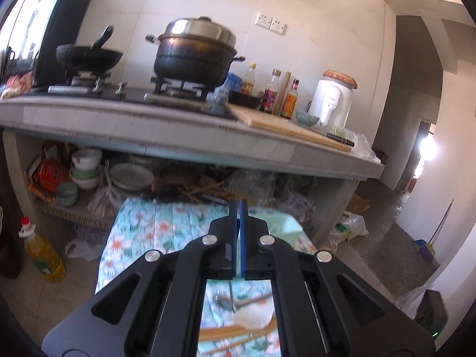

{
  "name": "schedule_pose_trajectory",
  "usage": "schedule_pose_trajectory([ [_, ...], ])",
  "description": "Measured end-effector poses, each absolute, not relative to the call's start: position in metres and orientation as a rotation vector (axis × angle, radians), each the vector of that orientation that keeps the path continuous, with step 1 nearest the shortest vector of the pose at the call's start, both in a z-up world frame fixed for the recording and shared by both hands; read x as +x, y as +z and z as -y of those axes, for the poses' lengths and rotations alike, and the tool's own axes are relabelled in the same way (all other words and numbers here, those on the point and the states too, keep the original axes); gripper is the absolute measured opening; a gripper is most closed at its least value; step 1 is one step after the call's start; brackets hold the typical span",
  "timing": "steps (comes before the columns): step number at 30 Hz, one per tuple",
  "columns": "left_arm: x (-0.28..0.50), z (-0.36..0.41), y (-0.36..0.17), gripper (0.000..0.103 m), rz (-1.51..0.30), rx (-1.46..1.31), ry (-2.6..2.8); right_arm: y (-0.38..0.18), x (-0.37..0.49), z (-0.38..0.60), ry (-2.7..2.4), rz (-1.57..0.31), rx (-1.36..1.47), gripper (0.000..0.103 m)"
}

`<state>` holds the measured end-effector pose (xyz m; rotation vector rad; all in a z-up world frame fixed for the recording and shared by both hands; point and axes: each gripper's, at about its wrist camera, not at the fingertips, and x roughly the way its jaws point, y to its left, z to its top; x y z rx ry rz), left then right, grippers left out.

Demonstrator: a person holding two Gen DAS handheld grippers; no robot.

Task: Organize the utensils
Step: 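Lower the metal spoon into the green holder and open the left gripper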

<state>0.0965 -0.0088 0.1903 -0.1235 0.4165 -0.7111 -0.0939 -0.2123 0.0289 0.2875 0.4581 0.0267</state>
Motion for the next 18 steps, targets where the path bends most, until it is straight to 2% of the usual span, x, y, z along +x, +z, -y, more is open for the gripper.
schedule_pose_trajectory([
  [9, 0.148, 0.066, 0.234, 0.000, -0.290, -0.057, -0.678, 0.089, -0.097, 0.275, 0.124, -0.271, 0.453, 0.003],
  [18, 0.196, 0.113, 0.208, 0.000, -0.262, 0.051, -0.619, 0.117, -0.071, 0.315, 0.197, -0.192, 0.503, 0.003],
])
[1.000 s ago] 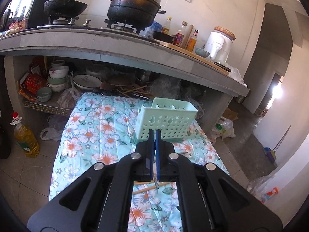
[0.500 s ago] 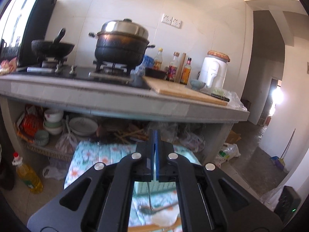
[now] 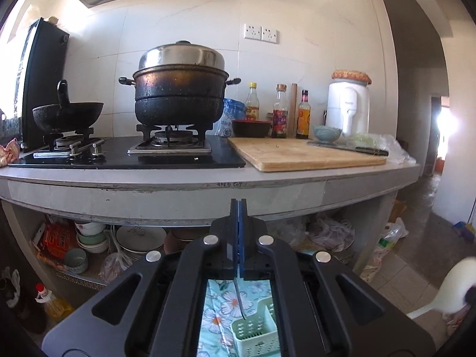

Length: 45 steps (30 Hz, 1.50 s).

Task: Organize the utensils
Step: 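Lower the metal spoon into the green holder and open the left gripper, then insert the cream ladle into the green holder and release with the right gripper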

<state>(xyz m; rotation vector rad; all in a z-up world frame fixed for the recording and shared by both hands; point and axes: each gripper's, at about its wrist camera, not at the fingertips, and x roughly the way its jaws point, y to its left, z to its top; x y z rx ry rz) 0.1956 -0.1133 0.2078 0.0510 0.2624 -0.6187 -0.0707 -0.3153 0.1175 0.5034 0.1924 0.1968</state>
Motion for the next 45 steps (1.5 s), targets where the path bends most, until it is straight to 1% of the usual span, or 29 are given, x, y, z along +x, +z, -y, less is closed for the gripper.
schedule_pose_trajectory([
  [5, 0.210, 0.129, 0.181, 0.000, -0.267, 0.100, -0.610, 0.132, -0.040, 0.336, 0.255, -0.172, 0.528, 0.003],
  [12, 0.220, 0.135, 0.161, 0.000, -0.296, 0.097, -0.624, 0.145, 0.008, 0.364, 0.336, -0.169, 0.600, 0.003],
  [17, 0.225, 0.125, 0.156, 0.000, -0.333, 0.066, -0.631, 0.144, 0.024, 0.370, 0.380, -0.183, 0.645, 0.003],
  [22, 0.224, 0.103, 0.147, 0.000, -0.417, -0.005, -0.643, 0.139, 0.042, 0.369, 0.401, -0.211, 0.674, 0.003],
  [23, 0.221, 0.096, 0.143, 0.001, -0.438, -0.019, -0.647, 0.137, 0.047, 0.369, 0.395, -0.222, 0.673, 0.003],
  [24, 0.218, 0.090, 0.139, 0.004, -0.452, -0.026, -0.645, 0.134, 0.053, 0.369, 0.384, -0.239, 0.673, 0.003],
  [26, 0.209, 0.079, 0.132, 0.023, -0.471, -0.031, -0.631, 0.126, 0.063, 0.370, 0.364, -0.269, 0.676, 0.003],
  [32, 0.176, 0.046, 0.105, 0.052, -0.504, -0.040, -0.602, 0.101, 0.089, 0.377, 0.313, -0.329, 0.698, 0.003],
  [36, 0.157, 0.031, 0.085, 0.062, -0.546, -0.057, -0.610, 0.080, 0.107, 0.376, 0.314, -0.355, 0.720, 0.003],
  [38, 0.148, 0.026, 0.073, 0.068, -0.571, -0.067, -0.621, 0.067, 0.115, 0.374, 0.300, -0.386, 0.730, 0.003],
  [41, 0.136, 0.020, 0.056, 0.072, -0.609, -0.081, -0.629, 0.048, 0.121, 0.369, 0.247, -0.443, 0.714, 0.004],
  [43, 0.131, 0.018, 0.048, 0.075, -0.630, -0.093, -0.628, 0.041, 0.121, 0.366, 0.208, -0.470, 0.692, 0.007],
  [45, 0.126, 0.016, 0.041, 0.076, -0.651, -0.096, -0.628, 0.038, 0.118, 0.363, 0.158, -0.486, 0.659, 0.007],
])
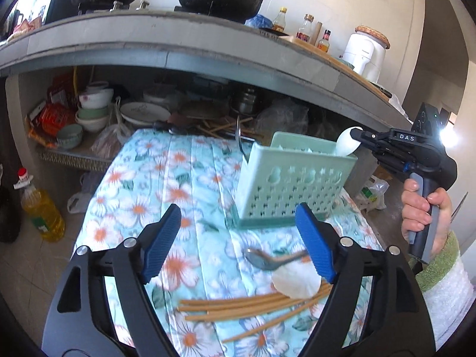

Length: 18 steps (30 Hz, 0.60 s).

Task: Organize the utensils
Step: 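Insert the cream ladle into the green holder and release with the right gripper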

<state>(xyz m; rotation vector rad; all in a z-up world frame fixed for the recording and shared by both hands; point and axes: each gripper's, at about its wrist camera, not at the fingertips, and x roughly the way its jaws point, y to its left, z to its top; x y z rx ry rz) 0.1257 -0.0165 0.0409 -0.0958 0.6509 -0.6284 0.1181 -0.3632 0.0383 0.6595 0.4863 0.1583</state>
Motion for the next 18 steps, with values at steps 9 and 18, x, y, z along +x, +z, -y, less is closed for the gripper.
schedule_pose_trajectory([
  [9, 0.109, 0.014, 0.035, 0.083, -0.651, -0.092, -0.611, 0.047, 0.094, 0.357, 0.058, -0.472, 0.614, 0.008],
  [18, 0.093, 0.017, 0.044, 0.089, -0.614, -0.056, -0.628, 0.056, 0.052, 0.363, 0.013, -0.413, 0.626, 0.008],
])
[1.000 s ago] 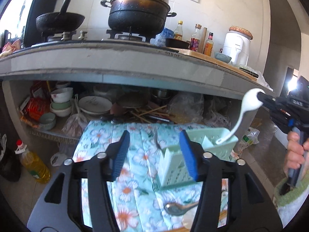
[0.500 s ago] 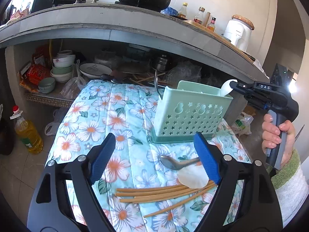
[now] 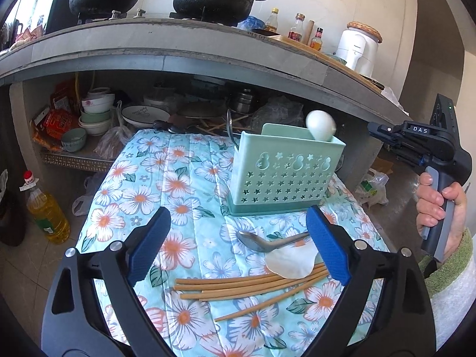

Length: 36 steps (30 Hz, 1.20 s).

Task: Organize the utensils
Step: 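Insert the cream ladle into the green holder and release with the right gripper, then move the left gripper to the white rice paddle and grasp it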

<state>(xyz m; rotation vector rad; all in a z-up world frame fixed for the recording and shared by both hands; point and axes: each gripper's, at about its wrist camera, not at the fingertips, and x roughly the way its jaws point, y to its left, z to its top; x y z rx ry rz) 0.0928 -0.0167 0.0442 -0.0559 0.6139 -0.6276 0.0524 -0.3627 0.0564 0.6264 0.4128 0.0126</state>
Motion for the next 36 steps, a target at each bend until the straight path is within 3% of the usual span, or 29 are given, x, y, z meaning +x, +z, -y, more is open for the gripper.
schedule_pose_trajectory([
  [6, 0.086, 0.016, 0.047, 0.089, -0.605, -0.043, -0.634, 0.061, 0.015, 0.362, -0.038, -0.379, 0.604, 0.009],
  [14, 0.083, 0.016, 0.045, 0.092, -0.624, -0.042, -0.649, 0.054, -0.029, 0.344, -0.091, -0.403, 0.534, 0.021],
  [22, 0.082, 0.020, 0.033, 0.092, -0.667, -0.037, -0.672, 0.017, -0.043, 0.303, -0.043, -0.550, 0.484, 0.044],
  [33, 0.076, 0.042, 0.003, 0.092, -0.753, -0.024, -0.791, -0.035, -0.049, 0.278, -0.025, -0.686, 0.576, 0.046],
  [36, 0.070, 0.051, -0.007, 0.079, -0.781, -0.017, -0.844, -0.040, -0.050, 0.276, -0.021, -0.694, 0.591, 0.046],
])
